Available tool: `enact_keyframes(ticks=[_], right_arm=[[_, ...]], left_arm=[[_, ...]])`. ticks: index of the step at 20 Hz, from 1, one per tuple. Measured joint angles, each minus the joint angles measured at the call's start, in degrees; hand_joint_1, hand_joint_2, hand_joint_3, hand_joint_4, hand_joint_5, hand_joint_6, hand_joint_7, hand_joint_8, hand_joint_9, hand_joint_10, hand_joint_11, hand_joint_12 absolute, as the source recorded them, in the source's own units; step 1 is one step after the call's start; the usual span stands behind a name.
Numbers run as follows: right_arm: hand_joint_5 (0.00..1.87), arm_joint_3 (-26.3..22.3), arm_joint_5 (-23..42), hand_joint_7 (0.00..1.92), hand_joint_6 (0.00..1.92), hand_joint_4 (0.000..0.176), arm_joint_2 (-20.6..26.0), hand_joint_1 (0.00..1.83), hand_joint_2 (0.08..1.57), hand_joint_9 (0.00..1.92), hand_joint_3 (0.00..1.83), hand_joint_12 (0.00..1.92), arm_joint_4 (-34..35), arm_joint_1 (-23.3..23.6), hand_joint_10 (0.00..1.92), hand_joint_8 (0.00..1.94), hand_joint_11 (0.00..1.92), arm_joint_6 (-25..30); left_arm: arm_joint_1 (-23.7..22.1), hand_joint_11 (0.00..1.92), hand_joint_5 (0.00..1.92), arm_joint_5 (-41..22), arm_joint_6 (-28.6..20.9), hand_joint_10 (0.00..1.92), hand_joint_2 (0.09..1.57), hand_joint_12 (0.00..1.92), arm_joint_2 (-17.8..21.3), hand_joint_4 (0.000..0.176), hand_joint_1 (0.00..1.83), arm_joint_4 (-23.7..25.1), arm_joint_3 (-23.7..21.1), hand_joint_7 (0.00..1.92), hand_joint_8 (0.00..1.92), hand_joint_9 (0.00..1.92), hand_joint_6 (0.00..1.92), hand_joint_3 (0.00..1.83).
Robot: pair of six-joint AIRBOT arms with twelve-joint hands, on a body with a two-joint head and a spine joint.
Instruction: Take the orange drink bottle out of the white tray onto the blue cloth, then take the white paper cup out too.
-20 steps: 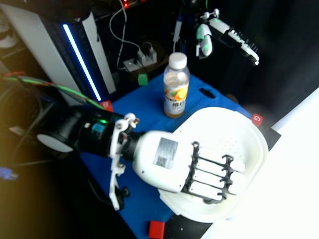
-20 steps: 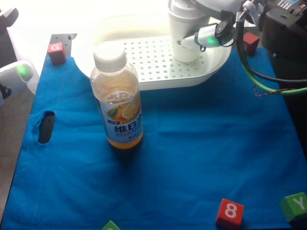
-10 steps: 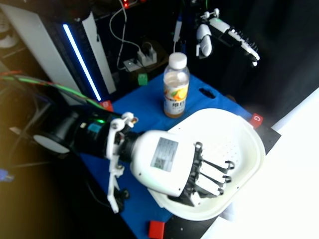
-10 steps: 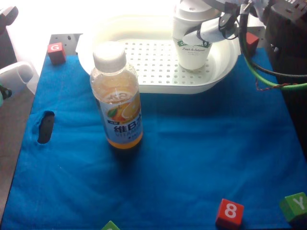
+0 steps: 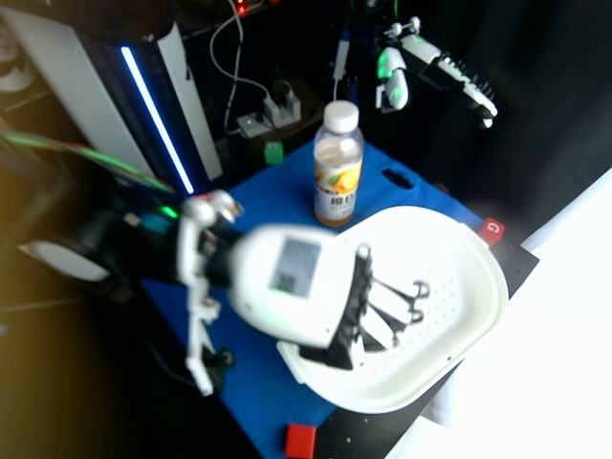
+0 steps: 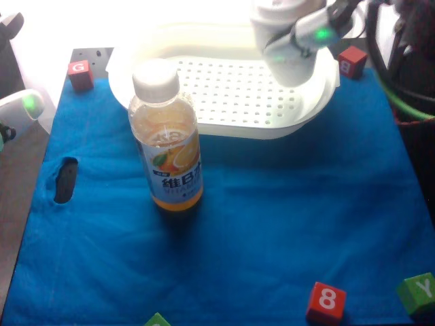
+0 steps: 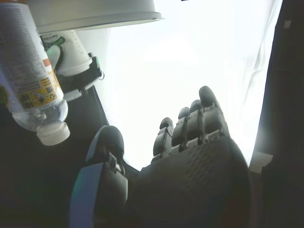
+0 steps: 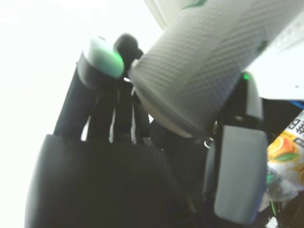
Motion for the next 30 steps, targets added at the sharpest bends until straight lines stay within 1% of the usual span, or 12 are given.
enact_keyframes(ticks=[1,9,12,13,15,18,21,24,25,27,28,30], right_arm=[[0.49,-1.22,1.05,0.70,1.87,0.000,1.09,1.08,1.04,0.82,0.70,1.92,-0.44,0.00,1.92,1.74,0.95,-0.04],[0.39,-17.27,13.16,0.79,1.92,0.000,11.93,1.12,0.99,1.26,0.88,1.92,-7.04,-2.03,1.92,1.88,1.39,0.20],[0.49,-20.90,16.28,0.78,1.92,0.000,15.56,1.12,0.94,1.02,0.93,1.92,-7.45,-7.50,1.92,1.82,1.19,1.81],[0.47,-20.92,17.29,0.65,1.92,0.000,15.76,1.05,1.06,0.77,0.73,1.92,-7.98,-9.05,1.92,1.83,0.92,4.44],[0.43,-20.85,20.31,0.59,1.89,0.000,16.02,1.03,1.17,0.65,0.54,1.92,-8.68,-13.29,1.92,1.82,0.82,11.02],[0.44,-21.33,21.46,0.64,1.78,0.000,15.85,1.07,1.17,0.75,0.48,1.92,-9.27,-16.63,1.92,1.81,0.94,12.22],[0.50,-20.33,23.91,0.73,1.87,0.000,13.51,1.10,0.98,0.96,0.84,1.92,-8.81,-20.44,1.92,1.84,1.13,17.29],[0.52,-19.19,23.67,0.76,1.89,0.000,11.80,1.11,0.94,0.99,0.91,1.92,-7.17,-23.63,1.92,1.81,1.14,19.12],[0.52,-18.84,24.26,0.77,1.87,0.000,11.80,1.11,0.95,0.95,0.86,1.92,-5.86,-24.44,1.92,1.75,1.08,19.58],[0.49,-18.69,25.27,0.40,1.76,0.000,12.02,0.99,1.24,0.50,0.31,1.92,-3.98,-25.42,1.92,1.73,0.76,19.67],[0.15,-18.62,25.44,0.19,1.62,0.000,12.02,1.02,1.14,0.26,0.21,1.92,-3.78,-25.75,1.80,1.57,0.48,19.78],[0.00,-18.64,25.05,0.06,1.23,0.000,12.00,0.94,1.09,0.05,0.19,1.92,-4.33,-26.73,1.53,1.19,0.11,19.45]], left_arm=[[0.00,0.00,0.01,0.04,0.00,0.00,1.34,0.38,-0.07,0.125,0.25,-0.17,0.00,0.00,0.00,0.00,0.00,0.00],[0.59,0.00,0.01,-0.37,-0.04,0.00,1.38,0.35,-0.07,0.125,0.28,-0.74,-0.02,0.00,0.00,0.00,0.00,0.00],[1.79,0.00,0.01,-0.66,-0.33,0.00,1.40,0.34,-0.07,0.116,0.25,-2.25,-0.20,0.00,0.00,0.00,0.00,0.01],[1.99,0.00,0.00,-0.83,-0.46,0.00,1.38,0.30,-0.07,0.111,0.24,-2.56,-0.17,0.00,0.00,0.00,0.00,0.00],[2.14,0.00,0.00,-1.05,-0.48,0.00,1.37,0.18,-0.07,0.098,0.23,-2.36,-0.20,0.00,0.00,0.00,0.00,0.00],[2.25,0.00,0.00,-1.18,-0.48,0.00,1.37,0.00,-0.07,0.116,0.21,-2.89,-0.20,0.00,0.00,0.00,0.00,0.00],[2.56,0.00,0.00,-1.36,-0.50,0.00,1.36,0.00,-0.07,0.114,0.23,-3.15,-0.44,0.00,0.00,0.00,0.00,0.00],[2.58,0.00,0.00,-1.57,-0.50,0.00,1.35,0.00,-0.07,0.113,0.24,-3.04,-0.42,0.00,0.00,0.00,0.00,0.00],[2.56,0.00,0.00,-1.60,-0.50,0.00,1.35,0.00,-0.07,0.111,0.24,-3.17,-0.42,0.00,0.00,0.00,0.00,0.00],[2.56,0.00,0.00,-1.70,-0.50,0.00,1.35,0.00,-0.07,0.105,0.24,-3.34,-0.42,0.00,0.00,0.00,0.00,0.00],[2.58,0.00,0.00,-1.68,-0.50,0.00,1.34,0.00,-0.07,0.114,0.25,-3.32,-0.42,0.00,0.00,0.00,0.00,0.00],[2.56,0.00,0.00,-1.73,-0.50,0.00,1.34,0.00,-0.07,0.109,0.23,-3.06,-0.42,0.00,0.00,0.00,0.00,0.00]])
